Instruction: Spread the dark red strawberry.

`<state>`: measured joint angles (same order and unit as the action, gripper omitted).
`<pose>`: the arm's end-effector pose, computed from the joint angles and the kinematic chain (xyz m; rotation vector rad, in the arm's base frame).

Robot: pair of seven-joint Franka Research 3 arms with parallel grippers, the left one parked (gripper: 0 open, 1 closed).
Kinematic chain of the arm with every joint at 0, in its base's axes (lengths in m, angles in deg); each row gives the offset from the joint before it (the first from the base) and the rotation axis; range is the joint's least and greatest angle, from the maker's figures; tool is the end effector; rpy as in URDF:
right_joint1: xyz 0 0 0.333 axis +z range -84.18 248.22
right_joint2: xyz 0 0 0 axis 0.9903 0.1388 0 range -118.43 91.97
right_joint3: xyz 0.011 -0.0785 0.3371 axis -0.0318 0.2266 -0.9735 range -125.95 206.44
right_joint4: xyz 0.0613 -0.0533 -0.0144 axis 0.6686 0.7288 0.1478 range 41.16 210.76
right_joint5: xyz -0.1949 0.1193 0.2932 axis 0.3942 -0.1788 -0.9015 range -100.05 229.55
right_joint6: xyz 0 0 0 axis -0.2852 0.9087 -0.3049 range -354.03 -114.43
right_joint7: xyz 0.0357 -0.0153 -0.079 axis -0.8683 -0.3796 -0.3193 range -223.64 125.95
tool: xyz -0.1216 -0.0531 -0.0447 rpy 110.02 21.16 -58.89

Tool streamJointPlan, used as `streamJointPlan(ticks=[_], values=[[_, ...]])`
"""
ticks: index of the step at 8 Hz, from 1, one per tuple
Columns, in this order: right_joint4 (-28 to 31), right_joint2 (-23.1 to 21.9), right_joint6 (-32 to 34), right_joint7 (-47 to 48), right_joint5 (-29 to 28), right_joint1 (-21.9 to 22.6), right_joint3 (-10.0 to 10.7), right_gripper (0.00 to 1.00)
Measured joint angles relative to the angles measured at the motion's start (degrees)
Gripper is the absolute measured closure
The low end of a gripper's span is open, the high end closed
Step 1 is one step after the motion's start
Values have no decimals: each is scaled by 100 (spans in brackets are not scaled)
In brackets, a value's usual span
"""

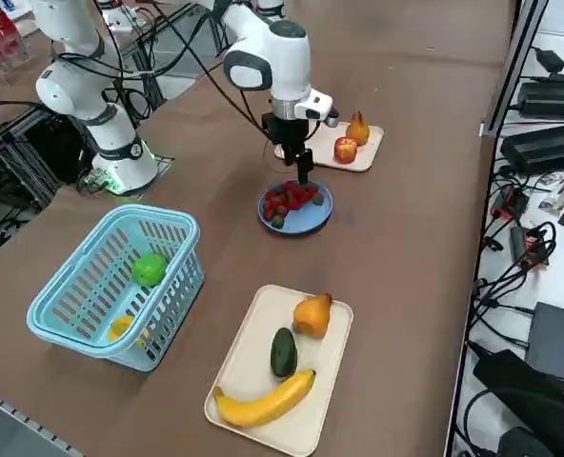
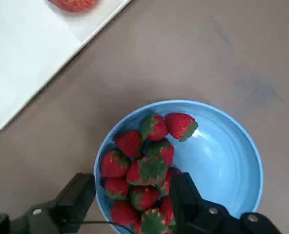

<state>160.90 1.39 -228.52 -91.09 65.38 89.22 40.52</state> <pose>0.5389 0.0651 0.2745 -2.8495 -1.3184 0.0499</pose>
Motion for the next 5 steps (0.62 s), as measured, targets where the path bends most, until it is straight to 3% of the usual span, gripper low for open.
streamJointPlan(ticks=[5], values=[[2,321,-385,-107,86,-4,14,10]])
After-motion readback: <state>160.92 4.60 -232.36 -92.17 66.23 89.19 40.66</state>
